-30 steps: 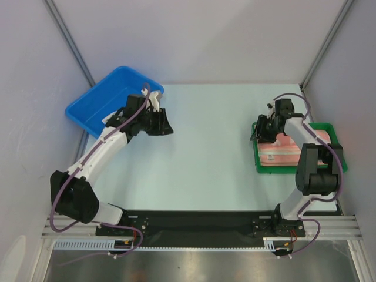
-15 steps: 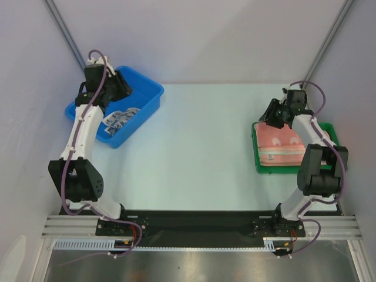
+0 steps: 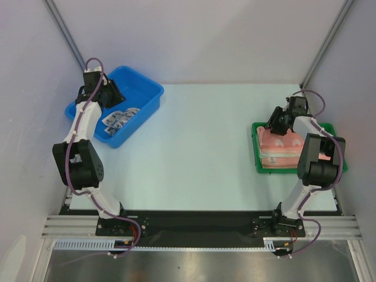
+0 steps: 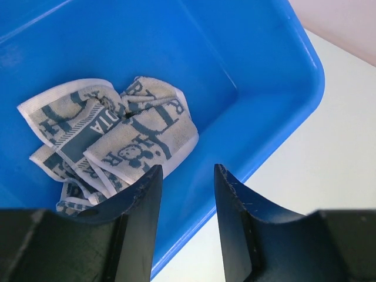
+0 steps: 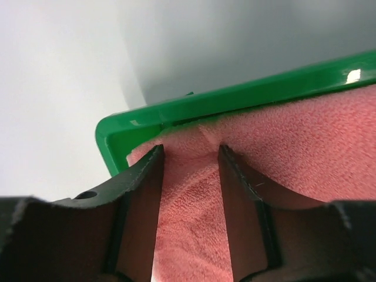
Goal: Fold and stack the towels
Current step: Grab crumpled towel
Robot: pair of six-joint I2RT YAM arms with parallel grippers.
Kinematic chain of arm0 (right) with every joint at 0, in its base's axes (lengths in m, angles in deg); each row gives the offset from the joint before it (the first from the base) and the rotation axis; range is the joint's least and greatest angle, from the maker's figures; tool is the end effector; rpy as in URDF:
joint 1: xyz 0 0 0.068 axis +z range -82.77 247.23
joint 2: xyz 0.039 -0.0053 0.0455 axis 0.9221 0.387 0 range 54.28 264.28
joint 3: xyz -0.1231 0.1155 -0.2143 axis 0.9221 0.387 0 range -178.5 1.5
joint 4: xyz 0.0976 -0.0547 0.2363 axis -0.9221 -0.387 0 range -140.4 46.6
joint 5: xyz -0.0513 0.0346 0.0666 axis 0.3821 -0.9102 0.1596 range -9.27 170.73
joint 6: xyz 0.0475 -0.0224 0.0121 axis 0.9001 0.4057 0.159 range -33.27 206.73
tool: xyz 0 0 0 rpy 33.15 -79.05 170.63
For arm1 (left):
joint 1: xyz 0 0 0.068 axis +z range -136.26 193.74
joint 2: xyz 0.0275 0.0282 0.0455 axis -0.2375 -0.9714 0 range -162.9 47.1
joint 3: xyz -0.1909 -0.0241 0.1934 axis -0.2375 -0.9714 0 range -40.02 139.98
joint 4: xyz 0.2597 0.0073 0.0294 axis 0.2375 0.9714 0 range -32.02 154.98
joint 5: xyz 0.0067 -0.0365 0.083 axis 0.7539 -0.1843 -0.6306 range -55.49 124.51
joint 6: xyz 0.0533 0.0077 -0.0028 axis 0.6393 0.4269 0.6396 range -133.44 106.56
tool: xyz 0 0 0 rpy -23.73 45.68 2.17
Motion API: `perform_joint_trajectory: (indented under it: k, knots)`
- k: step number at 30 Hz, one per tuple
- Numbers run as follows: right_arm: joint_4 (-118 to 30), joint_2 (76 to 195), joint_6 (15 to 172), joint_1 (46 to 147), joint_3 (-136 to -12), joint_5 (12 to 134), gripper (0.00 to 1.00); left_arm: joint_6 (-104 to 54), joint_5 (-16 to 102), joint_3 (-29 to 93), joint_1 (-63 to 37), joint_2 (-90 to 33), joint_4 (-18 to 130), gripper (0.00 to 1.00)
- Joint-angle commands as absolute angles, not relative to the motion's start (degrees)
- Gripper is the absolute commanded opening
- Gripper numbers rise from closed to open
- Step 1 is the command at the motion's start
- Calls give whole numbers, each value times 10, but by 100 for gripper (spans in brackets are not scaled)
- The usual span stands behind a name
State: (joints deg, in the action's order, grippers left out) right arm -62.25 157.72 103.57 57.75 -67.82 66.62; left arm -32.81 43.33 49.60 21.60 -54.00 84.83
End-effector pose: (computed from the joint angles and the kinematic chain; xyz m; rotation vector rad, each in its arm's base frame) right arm 0.3794 -0.0545 0.1958 0.4663 2.4474 0.3609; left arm 0.4054 0.0505 0.3150 -0.4468 2.2003 -0.2811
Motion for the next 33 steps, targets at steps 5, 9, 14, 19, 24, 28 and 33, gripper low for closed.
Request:
perform_joint_trajectory:
  k: [5, 9, 14, 19, 24, 28, 33]
  knots:
    - [-607, 1504, 1032, 578, -698, 630, 52, -318, 435, 502, 218, -538, 822, 46]
    - [-626, 1482, 1037, 596, -691, 639, 47, -320, 452, 496, 218, -533, 825, 45]
    - [-600, 1474, 1059, 607, -635, 619, 22, -315, 462, 493, 219, -528, 835, 46]
    - [-562, 1514, 1067, 614, -630, 592, 18, -303, 454, 492, 218, -521, 843, 46]
    - [-562, 1529, 1055, 620, -648, 580, 18, -301, 454, 497, 218, -516, 848, 46]
    - [-589, 1498, 1049, 613, -662, 586, 22, -302, 461, 495, 218, -513, 853, 46]
    - [-644, 1454, 1060, 569, -671, 617, 26, -311, 480, 473, 218, -496, 842, 46]
